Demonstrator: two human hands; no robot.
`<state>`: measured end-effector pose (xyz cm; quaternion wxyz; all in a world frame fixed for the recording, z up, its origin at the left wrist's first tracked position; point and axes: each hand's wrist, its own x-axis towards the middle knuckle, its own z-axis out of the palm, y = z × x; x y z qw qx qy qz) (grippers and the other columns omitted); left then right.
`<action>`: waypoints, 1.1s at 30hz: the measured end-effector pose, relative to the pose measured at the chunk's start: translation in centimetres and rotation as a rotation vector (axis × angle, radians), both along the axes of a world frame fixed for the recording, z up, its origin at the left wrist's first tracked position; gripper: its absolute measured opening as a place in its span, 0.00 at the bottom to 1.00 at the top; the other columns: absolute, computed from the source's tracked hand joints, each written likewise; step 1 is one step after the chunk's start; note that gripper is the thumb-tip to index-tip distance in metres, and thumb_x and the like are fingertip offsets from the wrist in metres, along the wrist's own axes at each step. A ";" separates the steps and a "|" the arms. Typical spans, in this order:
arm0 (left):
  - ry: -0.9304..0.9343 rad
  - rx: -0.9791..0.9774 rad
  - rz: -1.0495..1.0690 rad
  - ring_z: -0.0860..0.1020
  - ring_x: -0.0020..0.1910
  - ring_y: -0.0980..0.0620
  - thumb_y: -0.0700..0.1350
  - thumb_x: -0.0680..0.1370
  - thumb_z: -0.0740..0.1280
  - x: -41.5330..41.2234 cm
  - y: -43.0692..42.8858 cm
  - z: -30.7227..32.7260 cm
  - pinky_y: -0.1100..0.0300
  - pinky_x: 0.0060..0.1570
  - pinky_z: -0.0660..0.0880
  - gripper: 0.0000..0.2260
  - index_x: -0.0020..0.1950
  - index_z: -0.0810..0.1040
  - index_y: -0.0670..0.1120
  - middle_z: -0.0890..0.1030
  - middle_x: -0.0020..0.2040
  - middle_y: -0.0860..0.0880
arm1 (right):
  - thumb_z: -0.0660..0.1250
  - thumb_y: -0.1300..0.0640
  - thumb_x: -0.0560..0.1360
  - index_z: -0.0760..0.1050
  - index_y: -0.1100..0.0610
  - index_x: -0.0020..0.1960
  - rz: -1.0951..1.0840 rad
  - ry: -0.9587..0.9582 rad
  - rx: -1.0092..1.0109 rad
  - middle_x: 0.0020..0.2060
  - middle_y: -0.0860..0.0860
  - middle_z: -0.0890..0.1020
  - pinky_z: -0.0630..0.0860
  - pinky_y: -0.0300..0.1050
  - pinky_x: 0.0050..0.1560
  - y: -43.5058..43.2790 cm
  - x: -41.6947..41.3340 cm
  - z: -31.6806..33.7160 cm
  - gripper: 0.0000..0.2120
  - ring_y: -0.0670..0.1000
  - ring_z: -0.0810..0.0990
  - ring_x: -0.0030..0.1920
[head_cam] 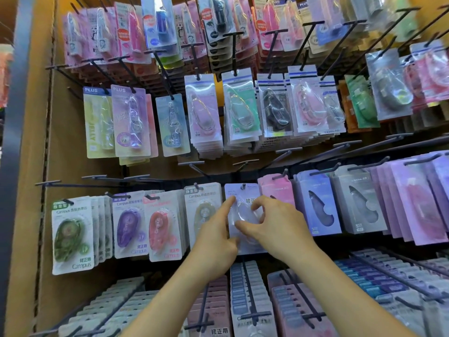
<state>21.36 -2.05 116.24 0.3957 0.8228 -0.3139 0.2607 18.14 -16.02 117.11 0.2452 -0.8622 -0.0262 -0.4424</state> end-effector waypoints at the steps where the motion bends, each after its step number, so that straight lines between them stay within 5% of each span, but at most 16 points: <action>1: 0.002 0.007 -0.009 0.78 0.39 0.61 0.33 0.78 0.64 0.0 0.1 0.0 0.65 0.37 0.75 0.35 0.79 0.55 0.58 0.76 0.58 0.50 | 0.68 0.35 0.70 0.73 0.46 0.60 -0.040 0.000 -0.031 0.48 0.47 0.80 0.73 0.44 0.44 0.2 0.0 0.0 0.23 0.49 0.79 0.49; 2: -0.020 0.009 0.000 0.78 0.37 0.61 0.34 0.79 0.64 -0.1 0.2 -0.1 0.66 0.37 0.74 0.35 0.79 0.55 0.58 0.76 0.57 0.50 | 0.68 0.35 0.70 0.73 0.47 0.58 -0.068 0.003 -0.061 0.48 0.47 0.80 0.74 0.44 0.43 0.4 0.0 -0.1 0.22 0.50 0.79 0.48; 5: -0.244 0.064 0.165 0.79 0.54 0.51 0.42 0.79 0.66 -0.4 0.6 -0.5 0.58 0.54 0.76 0.30 0.78 0.59 0.56 0.75 0.65 0.49 | 0.68 0.37 0.70 0.74 0.49 0.56 -0.072 -0.003 -0.083 0.47 0.48 0.80 0.77 0.45 0.45 0.8 0.0 -0.3 0.20 0.50 0.79 0.47; 10: -0.681 0.330 0.492 0.76 0.57 0.47 0.43 0.64 0.78 0.7 2.1 -0.7 0.55 0.48 0.78 0.30 0.65 0.76 0.51 0.78 0.59 0.48 | 0.68 0.43 0.72 0.73 0.52 0.55 -0.201 -0.008 -0.177 0.50 0.51 0.76 0.77 0.47 0.47 1.5 1.0 -0.1 0.17 0.53 0.76 0.48; 15: -0.681 0.483 0.579 0.78 0.62 0.41 0.42 0.54 0.80 2.2 2.8 -0.7 0.50 0.54 0.78 0.34 0.60 0.79 0.50 0.79 0.64 0.42 | 0.66 0.44 0.75 0.73 0.54 0.59 -0.285 0.043 -0.250 0.53 0.52 0.74 0.69 0.44 0.43 1.7 3.1 0.5 0.18 0.52 0.73 0.50; 20: -0.698 0.445 0.519 0.78 0.62 0.41 0.38 0.55 0.81 2.9 3.4 -0.7 0.52 0.51 0.79 0.30 0.56 0.80 0.47 0.78 0.63 0.40 | 0.62 0.39 0.77 0.73 0.53 0.62 -0.336 -0.025 -0.277 0.54 0.51 0.74 0.73 0.44 0.50 1.9 4.5 0.1 0.21 0.52 0.75 0.53; 25: -0.714 0.412 0.470 0.77 0.63 0.42 0.37 0.57 0.80 3.1 4.1 -0.7 0.55 0.50 0.79 0.29 0.57 0.80 0.47 0.77 0.64 0.40 | 0.61 0.40 0.77 0.74 0.52 0.63 -0.253 -0.110 -0.195 0.52 0.50 0.75 0.75 0.46 0.45 2.1 3.2 -1.3 0.21 0.51 0.76 0.50; 29: -0.702 0.330 0.364 0.70 0.70 0.39 0.32 0.63 0.75 2.7 4.8 -1.8 0.52 0.57 0.77 0.32 0.66 0.74 0.48 0.69 0.72 0.39 | 0.62 0.48 0.78 0.79 0.53 0.54 -0.223 -0.162 -0.234 0.46 0.50 0.79 0.76 0.49 0.42 2.7 1.2 -2.0 0.11 0.55 0.78 0.45; 33: -0.697 0.182 0.311 0.72 0.67 0.43 0.34 0.68 0.70 1.1 7.3 -4.0 0.53 0.56 0.77 0.26 0.65 0.74 0.49 0.72 0.70 0.43 | 0.69 0.57 0.73 0.82 0.54 0.45 -0.053 -0.269 -0.195 0.37 0.49 0.84 0.79 0.53 0.38 3.5 -1.4 -3.3 0.04 0.55 0.81 0.38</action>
